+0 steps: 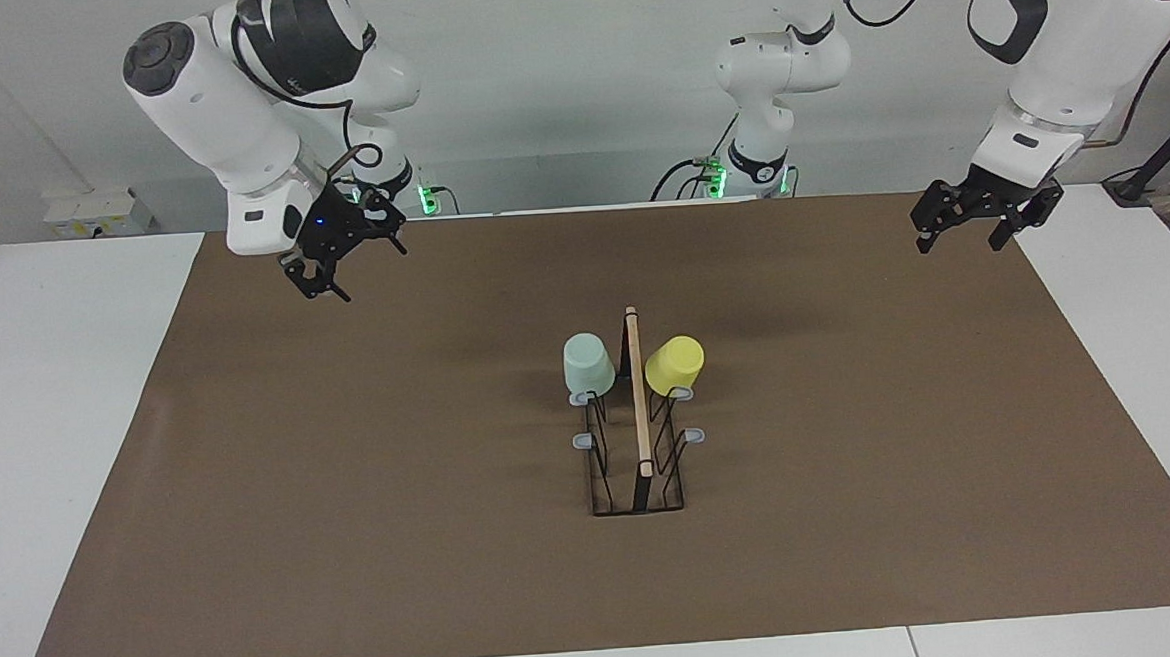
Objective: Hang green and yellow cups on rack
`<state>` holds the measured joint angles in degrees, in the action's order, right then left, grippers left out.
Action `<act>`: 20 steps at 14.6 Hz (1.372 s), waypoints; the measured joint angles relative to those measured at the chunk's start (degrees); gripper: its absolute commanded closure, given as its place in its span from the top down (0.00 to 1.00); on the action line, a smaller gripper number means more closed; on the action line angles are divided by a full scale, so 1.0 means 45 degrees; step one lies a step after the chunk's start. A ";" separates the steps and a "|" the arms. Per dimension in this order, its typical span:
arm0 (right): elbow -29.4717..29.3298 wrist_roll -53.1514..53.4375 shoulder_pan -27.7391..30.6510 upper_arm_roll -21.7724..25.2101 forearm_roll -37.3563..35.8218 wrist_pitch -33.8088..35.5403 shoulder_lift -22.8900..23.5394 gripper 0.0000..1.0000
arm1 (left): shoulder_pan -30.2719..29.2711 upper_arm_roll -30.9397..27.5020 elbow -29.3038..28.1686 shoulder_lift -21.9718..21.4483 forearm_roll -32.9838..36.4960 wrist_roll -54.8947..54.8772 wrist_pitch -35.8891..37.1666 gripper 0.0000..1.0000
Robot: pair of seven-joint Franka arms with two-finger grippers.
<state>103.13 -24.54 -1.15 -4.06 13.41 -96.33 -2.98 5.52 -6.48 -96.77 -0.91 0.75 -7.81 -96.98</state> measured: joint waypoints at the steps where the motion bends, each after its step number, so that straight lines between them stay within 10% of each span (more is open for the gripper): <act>1: 0.0014 0.0076 -0.0003 -0.0007 -0.0006 -0.0074 0.0001 1.00 | 0.0000 0.0000 0.0000 0.0000 0.0000 0.0000 0.0000 1.00; 20: -0.0443 0.7017 -0.0019 -0.0063 -0.1722 -0.0934 -0.0026 1.00 | 0.0220 0.0235 0.1052 -0.0021 -0.0084 0.0000 0.1069 1.00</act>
<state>101.14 7.04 -1.24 -4.34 5.66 -100.53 -3.10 6.51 -5.42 -92.03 -1.01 0.38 -7.81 -92.17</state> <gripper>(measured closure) 0.000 0.000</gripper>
